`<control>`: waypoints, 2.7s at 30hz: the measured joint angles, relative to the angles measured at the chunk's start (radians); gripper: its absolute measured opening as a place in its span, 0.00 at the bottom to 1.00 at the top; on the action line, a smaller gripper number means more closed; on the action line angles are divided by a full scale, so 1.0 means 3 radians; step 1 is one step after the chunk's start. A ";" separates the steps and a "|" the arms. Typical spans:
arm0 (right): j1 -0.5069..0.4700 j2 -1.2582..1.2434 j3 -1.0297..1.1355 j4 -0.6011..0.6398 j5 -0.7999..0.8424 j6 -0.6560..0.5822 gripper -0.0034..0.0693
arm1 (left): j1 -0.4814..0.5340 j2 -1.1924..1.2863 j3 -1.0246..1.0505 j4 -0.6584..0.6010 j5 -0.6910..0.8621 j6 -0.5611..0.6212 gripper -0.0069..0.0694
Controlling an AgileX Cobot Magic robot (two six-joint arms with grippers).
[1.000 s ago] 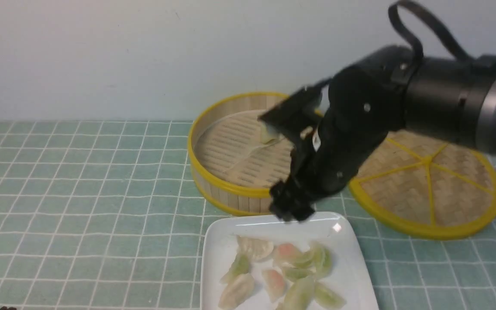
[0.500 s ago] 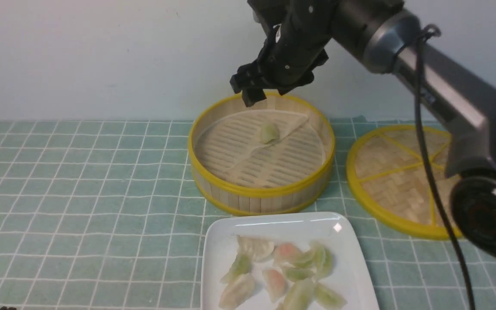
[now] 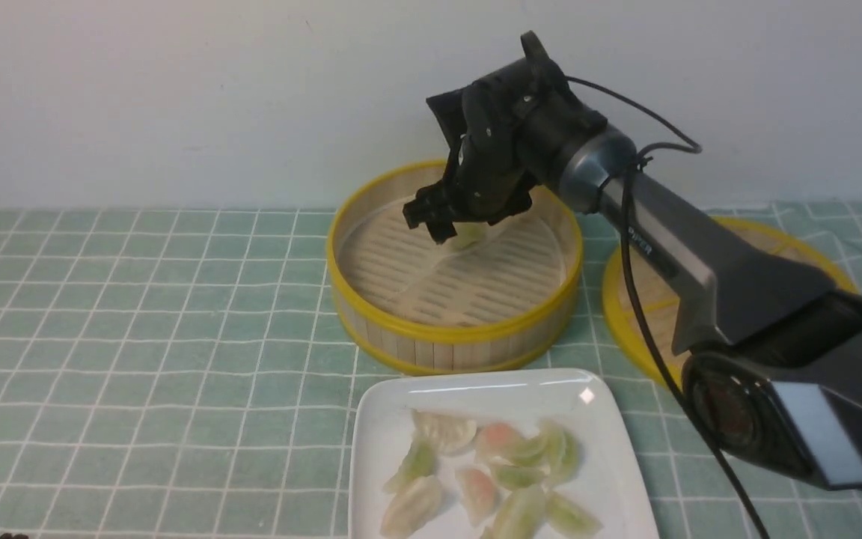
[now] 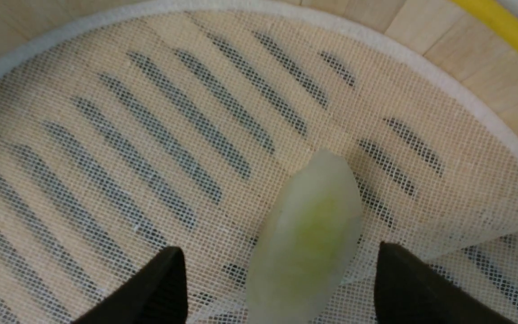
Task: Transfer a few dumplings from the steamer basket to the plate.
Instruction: Use the right arm to grab a dumpling from inside the steamer, then use the right arm to put the dumpling into the plate
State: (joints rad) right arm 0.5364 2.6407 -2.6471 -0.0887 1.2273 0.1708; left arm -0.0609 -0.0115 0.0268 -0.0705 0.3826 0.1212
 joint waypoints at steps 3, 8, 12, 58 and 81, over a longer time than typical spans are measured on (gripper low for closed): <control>0.0000 0.0000 -0.0005 -0.0010 0.0001 0.0001 0.74 | 0.0000 0.0000 0.0000 0.0000 0.0000 0.0000 0.08; 0.0000 0.0024 -0.0004 -0.0102 0.0014 0.0008 0.74 | 0.0000 0.0000 0.0000 0.0000 0.0000 0.0000 0.08; 0.0000 0.0111 -0.0005 -0.0299 -0.0031 0.0092 0.74 | 0.0000 0.0000 0.0000 0.0000 0.0000 0.0000 0.08; 0.0449 -0.2263 0.2634 0.0467 0.0087 -0.0349 0.38 | 0.0000 0.0000 0.0000 0.0000 0.0000 0.0000 0.08; 0.1206 -0.2782 0.4716 0.0541 -0.0213 -0.0261 0.49 | 0.0000 0.0000 0.0000 0.0000 0.0000 0.0000 0.08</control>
State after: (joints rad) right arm 0.8982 1.8061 -1.2324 0.0735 1.1634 0.0924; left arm -0.0609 -0.0115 0.0268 -0.0705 0.3826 0.1212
